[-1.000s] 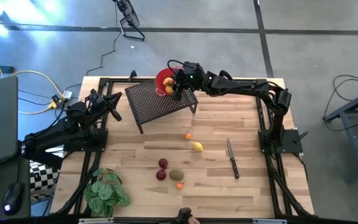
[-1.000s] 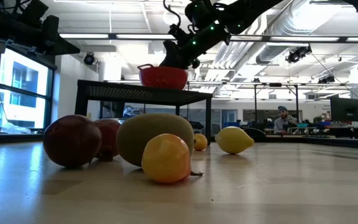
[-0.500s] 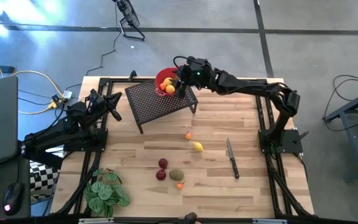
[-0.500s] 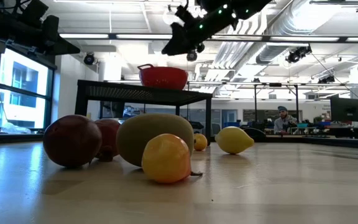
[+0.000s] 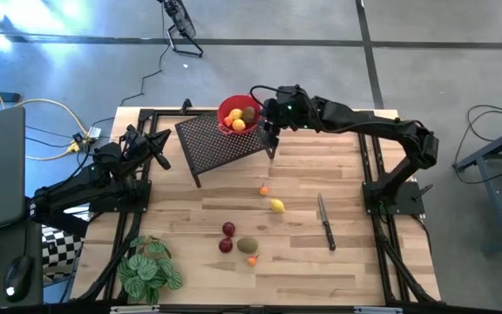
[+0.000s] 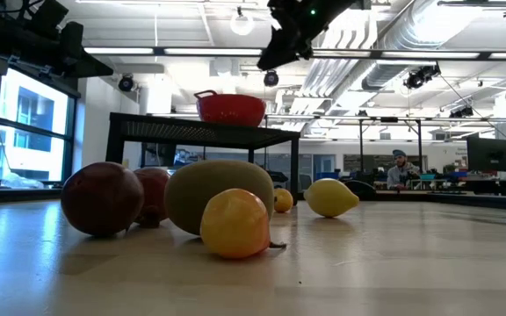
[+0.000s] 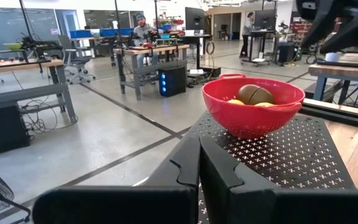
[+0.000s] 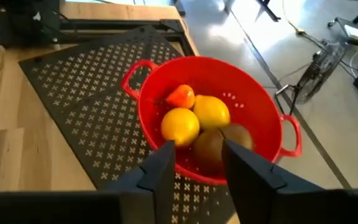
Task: Pick & Place Fruit
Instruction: Put the top pear into the red strainer bowl on the shelf
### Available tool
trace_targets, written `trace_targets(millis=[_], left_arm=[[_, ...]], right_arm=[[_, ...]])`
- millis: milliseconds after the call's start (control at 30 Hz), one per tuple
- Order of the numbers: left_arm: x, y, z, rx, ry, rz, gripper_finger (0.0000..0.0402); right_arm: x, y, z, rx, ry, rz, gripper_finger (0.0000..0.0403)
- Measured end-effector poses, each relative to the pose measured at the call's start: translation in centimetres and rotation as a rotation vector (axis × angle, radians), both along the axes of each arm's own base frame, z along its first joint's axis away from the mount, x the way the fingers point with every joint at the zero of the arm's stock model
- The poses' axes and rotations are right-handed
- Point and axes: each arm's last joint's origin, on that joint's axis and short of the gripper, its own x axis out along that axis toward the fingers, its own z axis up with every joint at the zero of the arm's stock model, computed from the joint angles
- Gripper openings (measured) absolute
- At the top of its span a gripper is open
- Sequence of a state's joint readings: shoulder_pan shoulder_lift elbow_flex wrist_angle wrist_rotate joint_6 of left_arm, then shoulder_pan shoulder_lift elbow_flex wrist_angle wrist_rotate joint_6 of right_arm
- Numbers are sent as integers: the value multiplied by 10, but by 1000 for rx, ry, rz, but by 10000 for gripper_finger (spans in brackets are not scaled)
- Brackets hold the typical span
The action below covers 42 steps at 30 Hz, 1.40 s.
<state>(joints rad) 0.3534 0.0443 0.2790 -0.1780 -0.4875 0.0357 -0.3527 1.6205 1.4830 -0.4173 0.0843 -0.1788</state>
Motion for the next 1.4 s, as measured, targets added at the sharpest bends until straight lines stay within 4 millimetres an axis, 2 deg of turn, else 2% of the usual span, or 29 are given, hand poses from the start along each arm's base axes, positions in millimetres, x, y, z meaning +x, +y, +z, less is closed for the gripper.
trace_targets(millis=[267,467,700,867,1100,1400], left_arm=[[0,0,0,0,0,0,0],[0,0,0,-10,-11,-1,0],[0,0,0,-12,-13,-1,0],[0,0,0,-12,-13,-1,0],[0,0,0,-13,-8,-1,0],[0,0,0,-11,-6,-1,0]], right_arm=[[-4,-6,-9,70,16,-18,73],[-3,-8,-22,63,5,-70,9],[0,-1,-43,66,-22,-66,2],[-11,7,-52,102,-56,-85,2],[-45,19,-54,118,-113,-146,2],[-95,41,-74,252,-159,-183,2]])
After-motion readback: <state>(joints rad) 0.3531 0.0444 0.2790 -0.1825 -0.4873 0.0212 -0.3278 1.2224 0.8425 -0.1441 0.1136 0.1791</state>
